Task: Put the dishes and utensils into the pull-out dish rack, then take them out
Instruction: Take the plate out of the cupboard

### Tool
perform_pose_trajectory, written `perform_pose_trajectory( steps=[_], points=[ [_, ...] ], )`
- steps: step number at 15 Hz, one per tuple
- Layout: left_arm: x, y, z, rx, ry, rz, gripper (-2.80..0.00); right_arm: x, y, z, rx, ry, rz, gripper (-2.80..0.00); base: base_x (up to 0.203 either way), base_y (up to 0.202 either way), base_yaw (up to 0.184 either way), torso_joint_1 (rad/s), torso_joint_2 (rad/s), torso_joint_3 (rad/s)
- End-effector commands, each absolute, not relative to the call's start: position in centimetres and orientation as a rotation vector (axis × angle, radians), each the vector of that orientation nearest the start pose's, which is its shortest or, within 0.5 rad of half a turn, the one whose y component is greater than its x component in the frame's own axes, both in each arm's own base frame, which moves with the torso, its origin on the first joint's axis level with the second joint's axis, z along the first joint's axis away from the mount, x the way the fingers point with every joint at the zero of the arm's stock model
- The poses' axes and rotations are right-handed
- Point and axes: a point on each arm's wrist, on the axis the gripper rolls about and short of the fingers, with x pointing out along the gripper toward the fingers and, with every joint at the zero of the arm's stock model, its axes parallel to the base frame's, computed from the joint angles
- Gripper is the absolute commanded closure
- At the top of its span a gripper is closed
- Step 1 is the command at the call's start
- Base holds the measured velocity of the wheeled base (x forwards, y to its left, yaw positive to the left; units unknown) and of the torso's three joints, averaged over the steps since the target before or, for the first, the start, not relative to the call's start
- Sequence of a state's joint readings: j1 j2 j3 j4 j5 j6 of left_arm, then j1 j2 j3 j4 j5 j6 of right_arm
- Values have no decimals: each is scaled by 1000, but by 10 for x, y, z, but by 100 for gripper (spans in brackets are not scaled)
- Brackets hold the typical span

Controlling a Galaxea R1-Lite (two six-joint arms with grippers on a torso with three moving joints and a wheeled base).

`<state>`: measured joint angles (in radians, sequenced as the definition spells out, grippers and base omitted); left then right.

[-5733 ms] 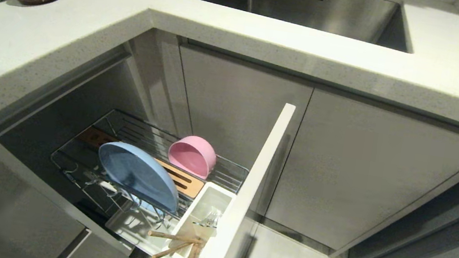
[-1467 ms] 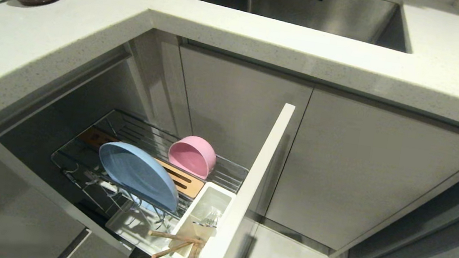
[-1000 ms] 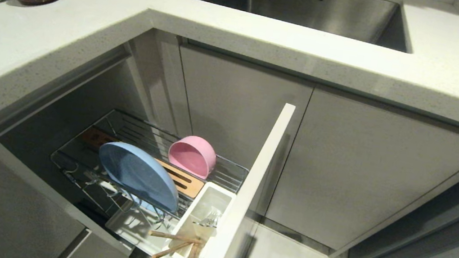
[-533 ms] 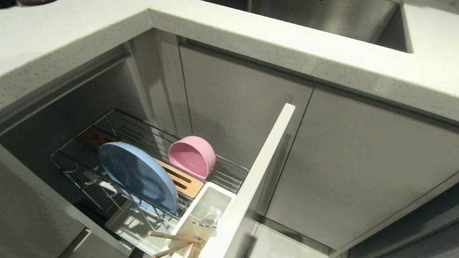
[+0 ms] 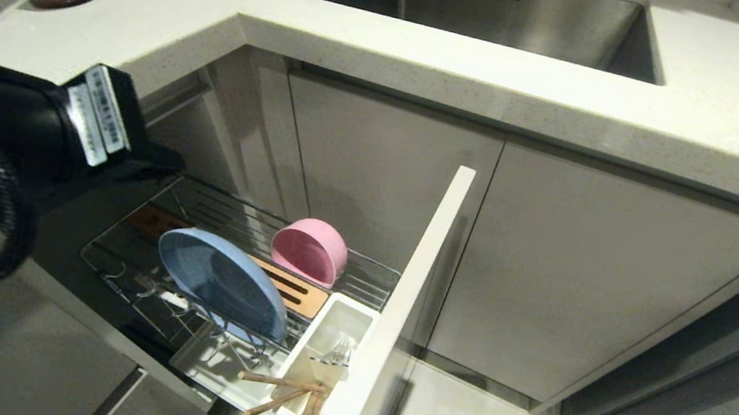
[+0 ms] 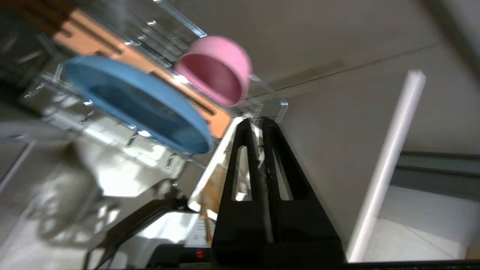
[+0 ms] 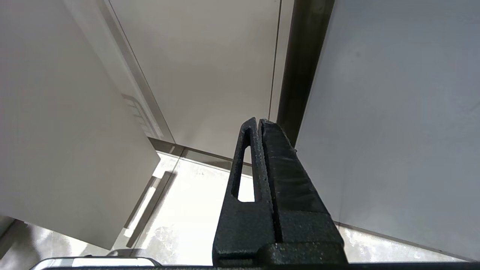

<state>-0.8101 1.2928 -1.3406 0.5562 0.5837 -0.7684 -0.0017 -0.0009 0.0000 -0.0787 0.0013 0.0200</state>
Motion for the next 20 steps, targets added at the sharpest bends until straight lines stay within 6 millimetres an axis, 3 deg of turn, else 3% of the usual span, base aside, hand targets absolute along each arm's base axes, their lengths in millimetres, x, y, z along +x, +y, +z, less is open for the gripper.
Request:
perform_pose_trajectory(
  steps=[1,6,11,20],
  points=[
    [147,-142,305,-388,495,10,-280,-21,0,76,20,-55,1,0,0,0,0,0,0,0],
    [170,-163,275,-385,532,168,-280,-21,0,76,20,-55,1,0,0,0,0,0,0,0],
    [195,-172,236,-329,569,337,-280,-21,0,76,20,-55,1,0,0,0,0,0,0,0],
    [236,-175,207,-355,561,426,-280,-21,0,76,20,-55,1,0,0,0,0,0,0,0]
  ],
)
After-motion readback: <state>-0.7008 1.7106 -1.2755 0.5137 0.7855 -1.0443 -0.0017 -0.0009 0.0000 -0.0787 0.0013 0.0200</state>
